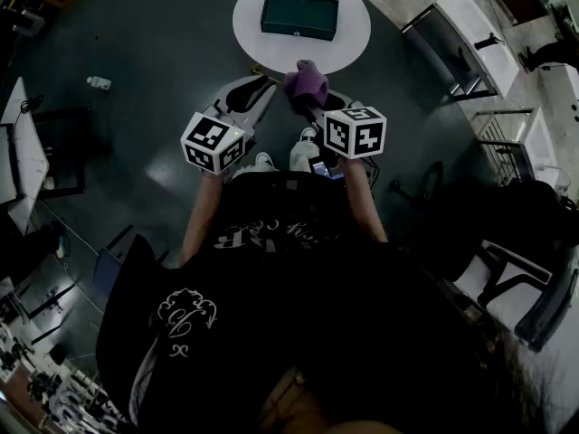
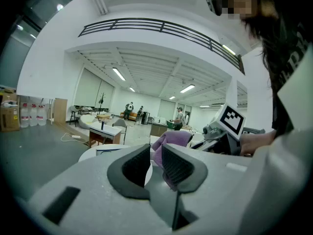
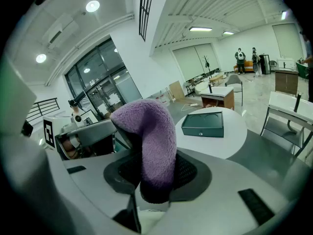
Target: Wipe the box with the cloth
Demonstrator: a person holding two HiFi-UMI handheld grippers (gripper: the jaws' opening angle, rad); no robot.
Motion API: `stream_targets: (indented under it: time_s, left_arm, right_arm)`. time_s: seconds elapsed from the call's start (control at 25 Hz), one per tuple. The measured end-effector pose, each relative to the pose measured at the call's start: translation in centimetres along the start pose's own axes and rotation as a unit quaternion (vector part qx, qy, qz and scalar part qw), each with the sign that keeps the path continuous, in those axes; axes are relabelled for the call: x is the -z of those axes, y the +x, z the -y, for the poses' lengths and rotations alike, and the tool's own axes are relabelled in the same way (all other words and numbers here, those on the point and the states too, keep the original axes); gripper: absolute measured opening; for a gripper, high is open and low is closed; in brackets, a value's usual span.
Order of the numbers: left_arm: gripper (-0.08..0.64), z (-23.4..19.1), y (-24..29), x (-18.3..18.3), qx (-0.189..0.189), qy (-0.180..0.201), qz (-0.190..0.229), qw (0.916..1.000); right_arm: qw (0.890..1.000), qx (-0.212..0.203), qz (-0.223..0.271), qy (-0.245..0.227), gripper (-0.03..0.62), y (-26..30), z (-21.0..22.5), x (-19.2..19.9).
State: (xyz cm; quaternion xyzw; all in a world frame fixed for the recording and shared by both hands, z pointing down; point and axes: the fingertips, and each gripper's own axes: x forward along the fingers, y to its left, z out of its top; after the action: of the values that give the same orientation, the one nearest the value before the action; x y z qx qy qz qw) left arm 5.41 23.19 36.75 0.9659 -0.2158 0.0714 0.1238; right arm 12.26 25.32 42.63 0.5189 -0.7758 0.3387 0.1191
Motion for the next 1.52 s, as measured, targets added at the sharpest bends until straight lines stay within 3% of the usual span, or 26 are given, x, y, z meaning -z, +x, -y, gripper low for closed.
stream_targets:
  time_s: [0.64, 0.84, 1.24, 1.52]
  left_arm:
    - [0.072, -1.6, -2.7, 0.9, 0.011, 0.007, -0.011, 0.9999]
    - [0.072, -2.8, -3.6, 1.9, 0.019, -0.007, -0.018, 0.9996]
    - [0.072, -3.1, -0.2, 3.7, 0.022, -0.036, -0.030, 0.9987]
    - [0.072, -9.3, 1.7, 2.9, -0.009, -0.038, -0.043, 0.9983]
  right_arm:
    - [0.999, 0.011, 0.021, 0.031, 0.110, 1.2, -2.3, 0.1]
    - [0.999, 0.025, 0.022, 0.037, 0.110, 0.9, -3.1, 0.6]
    - [0.997, 0.058, -0.003, 0.051, 0.110, -0.1, 2.5, 0.6]
    - [0.997, 0.070, -0.017, 0.035, 0.110, 4.8, 7.2, -3.8]
